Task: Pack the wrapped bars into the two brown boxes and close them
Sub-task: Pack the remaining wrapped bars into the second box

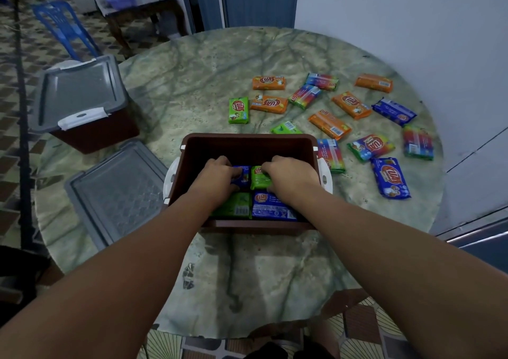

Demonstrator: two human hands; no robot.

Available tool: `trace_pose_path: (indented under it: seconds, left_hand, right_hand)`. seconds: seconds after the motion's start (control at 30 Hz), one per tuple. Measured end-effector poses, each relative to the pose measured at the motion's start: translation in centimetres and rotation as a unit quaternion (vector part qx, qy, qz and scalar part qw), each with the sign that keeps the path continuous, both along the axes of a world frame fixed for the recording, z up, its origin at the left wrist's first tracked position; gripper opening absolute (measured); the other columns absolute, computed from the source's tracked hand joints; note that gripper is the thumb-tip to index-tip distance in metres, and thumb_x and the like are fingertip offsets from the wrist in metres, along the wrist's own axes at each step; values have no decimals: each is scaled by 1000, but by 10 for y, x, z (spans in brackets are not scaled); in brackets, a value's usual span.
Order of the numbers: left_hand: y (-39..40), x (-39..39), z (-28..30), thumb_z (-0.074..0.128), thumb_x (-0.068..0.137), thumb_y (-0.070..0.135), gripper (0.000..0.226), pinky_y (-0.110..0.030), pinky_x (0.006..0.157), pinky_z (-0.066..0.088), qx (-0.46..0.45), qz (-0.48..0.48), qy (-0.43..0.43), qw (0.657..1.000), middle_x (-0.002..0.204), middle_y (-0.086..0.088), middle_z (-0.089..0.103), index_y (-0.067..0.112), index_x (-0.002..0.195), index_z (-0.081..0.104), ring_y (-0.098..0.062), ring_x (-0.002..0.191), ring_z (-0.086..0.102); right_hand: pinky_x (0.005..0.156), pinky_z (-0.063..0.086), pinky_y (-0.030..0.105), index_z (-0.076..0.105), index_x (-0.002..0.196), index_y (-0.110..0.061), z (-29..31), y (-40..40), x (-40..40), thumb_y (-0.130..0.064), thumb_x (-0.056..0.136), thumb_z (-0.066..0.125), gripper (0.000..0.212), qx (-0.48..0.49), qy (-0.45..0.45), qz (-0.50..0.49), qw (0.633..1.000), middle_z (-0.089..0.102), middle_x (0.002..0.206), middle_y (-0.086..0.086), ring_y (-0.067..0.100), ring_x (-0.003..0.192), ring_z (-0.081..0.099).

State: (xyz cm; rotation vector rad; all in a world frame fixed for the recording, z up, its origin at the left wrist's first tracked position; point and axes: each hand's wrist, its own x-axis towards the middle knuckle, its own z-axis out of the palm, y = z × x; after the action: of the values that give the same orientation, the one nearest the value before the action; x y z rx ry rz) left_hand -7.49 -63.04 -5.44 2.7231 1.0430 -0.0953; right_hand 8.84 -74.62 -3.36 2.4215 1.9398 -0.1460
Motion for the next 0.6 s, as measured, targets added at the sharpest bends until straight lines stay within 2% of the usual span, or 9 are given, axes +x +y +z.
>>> trace_pose_path:
  seconds: [0.13,0.2,0.3,0.37,0.4,0.47,0.5,0.53,0.6]
  left_hand:
    - [-2,-2,10,71,91,39,52,-43,103,46,-28,-17,37,999,134,-8,50,26,140,59,-29,119,50]
    - [-4,-5,18,70,90,44,47,-43,94,51,-31,-14,7,999,123,-7,54,23,132,65,-26,110,56]
    - [-2,-14,32,68,91,39,41,-44,85,51,99,27,-105,989,115,-9,56,17,126,64,-29,107,53]
    - [7,-21,42,69,88,40,44,-44,82,47,217,57,-116,968,112,-12,54,14,123,61,-33,103,48]
    - [11,-24,47,69,88,45,50,-45,83,45,237,79,-98,963,114,-15,53,14,125,58,-35,104,47]
    - [21,-24,50,64,88,58,66,-47,91,44,196,130,-34,971,128,-18,48,17,137,47,-38,115,45]
    - [24,-23,49,60,88,64,74,-49,95,44,156,150,-5,976,135,-18,43,19,143,40,-39,120,44]
    - [27,-20,47,57,88,69,78,-49,95,45,111,163,13,980,140,-18,38,22,146,34,-41,123,44]
    - [30,-16,40,56,89,69,73,-46,83,48,34,183,-7,983,140,-18,34,24,142,31,-42,114,54]
  right_hand:
    - [70,48,37,64,128,-23,7,-1,-2,-45,94,68,41,18,35,-14,999,59,116,3,27,103,62]
    - [75,53,39,66,118,-23,16,-2,-2,-56,94,61,41,90,72,-44,992,59,112,1,23,104,58]
    - [84,51,40,60,117,-21,28,-5,8,-50,95,63,37,207,28,-97,973,56,114,4,25,108,52]
    - [89,48,43,54,126,-19,31,-7,18,-42,93,69,43,220,-9,-147,964,52,123,10,31,115,48]
    - [91,48,45,51,131,-18,31,-7,22,-38,92,71,48,194,-8,-171,966,48,128,14,35,120,46]
    - [88,48,46,42,137,-19,27,-6,28,-30,92,72,55,105,32,-202,973,39,136,18,40,122,45]
    - [82,50,46,39,138,-21,24,-5,30,-25,93,71,55,72,61,-207,974,37,137,19,41,115,50]
    - [75,51,44,38,136,-23,21,-4,32,-18,93,69,54,62,87,-207,973,37,135,18,40,103,55]
    - [64,50,42,38,132,-25,17,-3,36,-6,92,63,51,75,105,-208,970,39,129,17,35,81,56]
